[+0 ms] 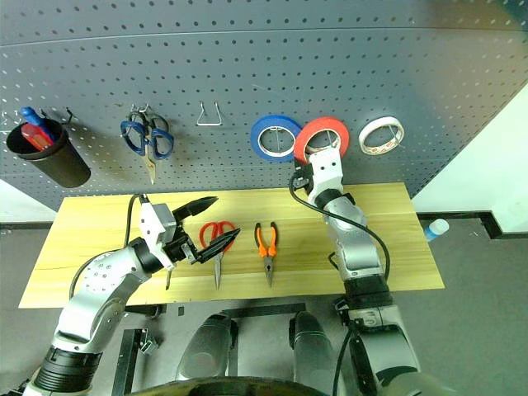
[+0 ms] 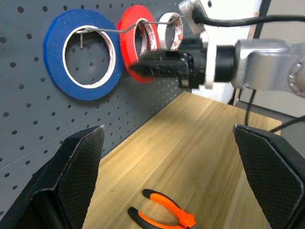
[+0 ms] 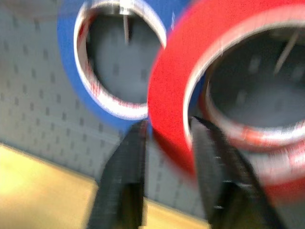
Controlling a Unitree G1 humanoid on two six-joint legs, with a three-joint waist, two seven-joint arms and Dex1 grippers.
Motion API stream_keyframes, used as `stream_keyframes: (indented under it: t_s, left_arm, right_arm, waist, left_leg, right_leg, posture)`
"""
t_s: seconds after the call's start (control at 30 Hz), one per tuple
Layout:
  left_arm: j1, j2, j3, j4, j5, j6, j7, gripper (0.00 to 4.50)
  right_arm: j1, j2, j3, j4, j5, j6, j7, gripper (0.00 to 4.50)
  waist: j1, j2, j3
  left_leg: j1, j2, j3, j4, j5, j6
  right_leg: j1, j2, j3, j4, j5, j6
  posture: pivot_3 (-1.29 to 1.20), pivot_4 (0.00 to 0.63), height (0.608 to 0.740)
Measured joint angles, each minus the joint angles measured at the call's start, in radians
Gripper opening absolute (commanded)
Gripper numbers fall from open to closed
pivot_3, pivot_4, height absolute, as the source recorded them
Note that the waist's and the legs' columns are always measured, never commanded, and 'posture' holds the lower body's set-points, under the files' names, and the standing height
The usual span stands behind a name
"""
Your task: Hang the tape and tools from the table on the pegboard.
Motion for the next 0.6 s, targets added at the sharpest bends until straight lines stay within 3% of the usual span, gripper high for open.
stream_keyframes:
  t_s: [0.23,0.47,0.6]
  left_arm:
    - [0.0,0.0,0.0,0.0,0.006,0.0,0.004,4.5]
    - [0.004,0.001,-0.001,0.0,0.009,0.0,0.004,4.5]
    - [0.033,0.033,0.001,-0.003,0.016,0.008,-0.003,4.5]
  right_arm:
    - [0.036,-0.001,0.008,-0.028,-0.006,0.047,-0.001,4.48]
    - [0.097,-0.013,0.026,-0.116,-0.013,0.146,0.007,4.48]
    - [0.206,-0.05,0.054,-0.332,-0.032,0.323,-0.001,4.48]
  waist:
    - [0.0,0.0,0.0]
    - [0.0,0.0,0.0]
    - [0.001,0.0,0.0]
  left_leg:
    - [-0.001,0.0,0.0,0.0,0.0,0.0]
    - [-0.001,0.0,0.0,0.0,0.0,0.0]
    - [-0.002,0.0,0.0,-0.001,0.0,0.0]
  right_leg:
    - [-0.002,0.0,0.0,0.002,0.0,0.0]
    - [-0.002,0.0,0.0,0.002,-0.001,0.0]
    - [-0.003,0.0,0.0,0.002,-0.002,0.0]
  posture:
    - [0.34,0.158,0.677]
    - [0.34,0.16,0.677]
    - [0.34,0.158,0.677]
